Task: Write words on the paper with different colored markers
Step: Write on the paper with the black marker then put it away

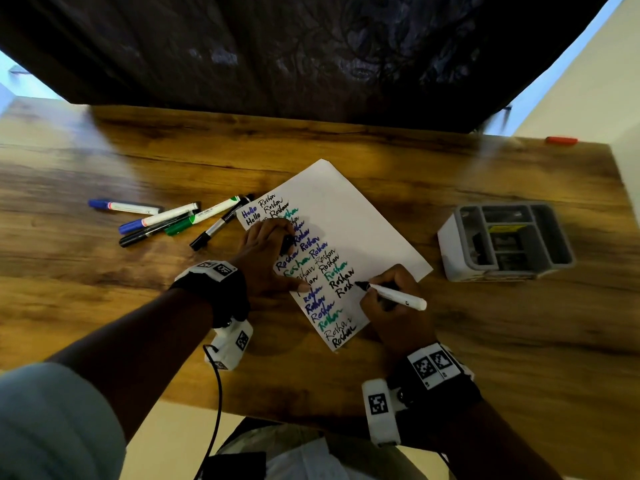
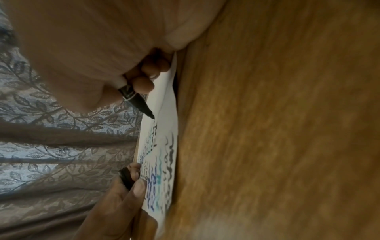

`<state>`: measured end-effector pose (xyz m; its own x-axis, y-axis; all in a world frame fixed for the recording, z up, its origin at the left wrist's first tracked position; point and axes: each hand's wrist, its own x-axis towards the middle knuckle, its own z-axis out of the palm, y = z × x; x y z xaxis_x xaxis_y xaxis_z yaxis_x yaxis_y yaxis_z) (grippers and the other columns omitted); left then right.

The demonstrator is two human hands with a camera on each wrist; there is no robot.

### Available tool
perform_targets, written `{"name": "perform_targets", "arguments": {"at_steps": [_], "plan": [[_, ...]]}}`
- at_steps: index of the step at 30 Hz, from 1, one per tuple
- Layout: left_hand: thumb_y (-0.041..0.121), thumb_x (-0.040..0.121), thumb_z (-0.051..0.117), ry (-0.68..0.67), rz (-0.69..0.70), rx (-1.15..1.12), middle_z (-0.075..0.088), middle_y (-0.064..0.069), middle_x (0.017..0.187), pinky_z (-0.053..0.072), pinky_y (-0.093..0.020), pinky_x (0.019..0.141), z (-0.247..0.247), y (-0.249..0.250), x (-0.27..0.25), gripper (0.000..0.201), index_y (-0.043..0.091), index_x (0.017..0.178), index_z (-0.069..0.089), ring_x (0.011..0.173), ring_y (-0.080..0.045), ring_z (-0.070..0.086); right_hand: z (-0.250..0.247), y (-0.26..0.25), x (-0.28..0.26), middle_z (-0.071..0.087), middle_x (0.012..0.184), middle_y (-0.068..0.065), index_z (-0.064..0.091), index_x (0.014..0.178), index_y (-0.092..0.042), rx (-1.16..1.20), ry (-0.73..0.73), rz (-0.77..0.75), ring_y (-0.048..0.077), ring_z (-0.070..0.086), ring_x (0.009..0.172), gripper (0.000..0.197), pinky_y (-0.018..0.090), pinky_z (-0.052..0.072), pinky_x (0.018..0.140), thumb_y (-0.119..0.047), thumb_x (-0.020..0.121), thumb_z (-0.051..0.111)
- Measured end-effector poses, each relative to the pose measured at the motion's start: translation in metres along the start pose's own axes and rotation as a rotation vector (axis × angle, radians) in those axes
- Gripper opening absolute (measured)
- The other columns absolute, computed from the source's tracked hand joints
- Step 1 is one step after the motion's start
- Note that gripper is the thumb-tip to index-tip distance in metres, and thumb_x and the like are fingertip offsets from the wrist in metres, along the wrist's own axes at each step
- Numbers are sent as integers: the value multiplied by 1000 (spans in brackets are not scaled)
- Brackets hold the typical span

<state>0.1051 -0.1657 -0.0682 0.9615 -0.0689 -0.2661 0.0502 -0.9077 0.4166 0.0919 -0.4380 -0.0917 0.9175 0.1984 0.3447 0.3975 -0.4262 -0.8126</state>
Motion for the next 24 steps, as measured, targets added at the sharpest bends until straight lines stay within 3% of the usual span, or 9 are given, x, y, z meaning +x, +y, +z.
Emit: {"name": "perform_targets", "arguments": {"at_steps": [5,12,19,24], "plan": [[89,44,58,-8,-2,23,24,6,144,15,-48,117,-1,0,1,113,25,134,31,138,-23,18,0,-1,2,54,68,1,55,75,-5,-42,-3,-24,12,49,57,18,14,42,54,-23,78,60],[88,44,58,-4,6,18,25,7,143,17,-48,116,-2,1,0,109,26,130,33,137,-23,19,0,-2,3,56,68,4,56,76,-4,-37,-14,-25,18,52,58,19,29,50,50,-24,77,59],[87,44,59,12,13,2,24,8,142,17,-47,116,-1,2,-1,111,26,132,32,136,-22,18,2,4,3,56,69,7,55,75,-3,-51,1,-26,19,53,59,18,32,51,52,-20,78,60],[86,45,60,16,16,-3,24,9,141,16,-46,116,-2,3,-1,111,25,133,32,136,-20,18,2,2,2,55,67,6,55,73,-3,-79,31,-29,15,50,58,18,20,46,55,-19,77,59]]}}
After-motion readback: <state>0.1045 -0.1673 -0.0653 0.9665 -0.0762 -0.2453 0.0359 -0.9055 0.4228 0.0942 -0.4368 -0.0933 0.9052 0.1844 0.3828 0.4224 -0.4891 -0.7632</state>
